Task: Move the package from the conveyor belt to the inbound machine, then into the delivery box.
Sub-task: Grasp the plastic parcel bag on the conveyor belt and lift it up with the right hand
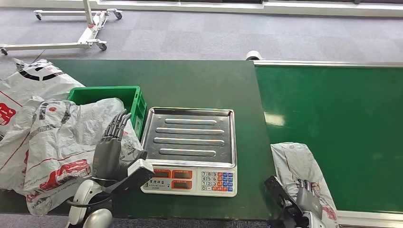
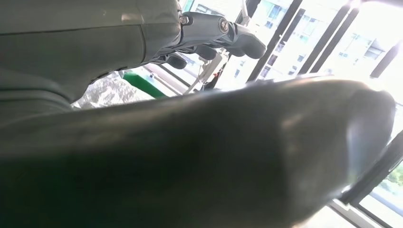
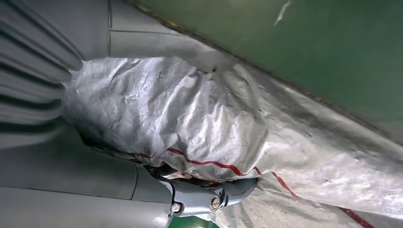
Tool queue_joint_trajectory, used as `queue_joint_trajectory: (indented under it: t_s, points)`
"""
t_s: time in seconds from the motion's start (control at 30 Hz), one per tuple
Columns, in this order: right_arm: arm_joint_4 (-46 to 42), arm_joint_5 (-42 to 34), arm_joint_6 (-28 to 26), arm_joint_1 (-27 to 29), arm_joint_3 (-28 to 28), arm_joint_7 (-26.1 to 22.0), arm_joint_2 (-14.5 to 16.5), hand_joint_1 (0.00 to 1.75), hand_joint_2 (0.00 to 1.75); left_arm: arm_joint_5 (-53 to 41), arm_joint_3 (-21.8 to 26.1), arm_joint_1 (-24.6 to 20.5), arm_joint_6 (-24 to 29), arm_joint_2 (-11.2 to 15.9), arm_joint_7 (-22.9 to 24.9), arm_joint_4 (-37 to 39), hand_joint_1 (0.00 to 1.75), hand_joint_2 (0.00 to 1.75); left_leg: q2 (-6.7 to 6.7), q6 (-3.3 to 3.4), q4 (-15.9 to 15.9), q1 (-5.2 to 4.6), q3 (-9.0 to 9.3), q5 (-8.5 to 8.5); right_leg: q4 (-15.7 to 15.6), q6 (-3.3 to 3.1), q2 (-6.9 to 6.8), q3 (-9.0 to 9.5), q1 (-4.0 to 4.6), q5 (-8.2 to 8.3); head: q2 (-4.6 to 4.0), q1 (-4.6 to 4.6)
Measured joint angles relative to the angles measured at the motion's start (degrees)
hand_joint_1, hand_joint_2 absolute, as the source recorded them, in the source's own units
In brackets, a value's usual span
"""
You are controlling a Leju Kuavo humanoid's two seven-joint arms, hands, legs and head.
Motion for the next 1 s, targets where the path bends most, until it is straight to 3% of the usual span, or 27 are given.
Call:
queue_joint_trajectory:
  t_s: [0.13,0.47,1.0]
  points:
    - [1.25,0.89,-0.58,-0.71,1.30,-0.20,-0.40,1.75,1.75,2.17,-0.10,0.05,-0.41,-0.34,-0.87,0.14,0.00,0.00,0.09,0.01,0.00,0.01,0.17,-0.03,0.00,0.00,0.06,0.17,0.00,0.00,0.00,0.00]
    - [0.89,3.90,-5.27,-1.09,3.74,2.16,-1.18,1.75,1.75,4.72,-0.10,1.22,-1.43,-1.23,-2.28,-1.55,0.00,0.00,0.06,0.01,0.00,0.01,0.26,-0.03,-0.01,0.00,0.01,0.29,-0.01,-0.01,0.00,0.00]
    - [-4.68,0.18,-6.07,1.30,3.32,1.71,-1.19,1.75,1.75,6.98,-0.05,2.51,-2.40,-2.37,-3.95,-3.71,0.00,0.00,0.00,-0.02,0.00,0.00,0.21,-0.17,-0.01,0.04,-0.02,0.27,-0.02,-0.15,0.00,0.01]
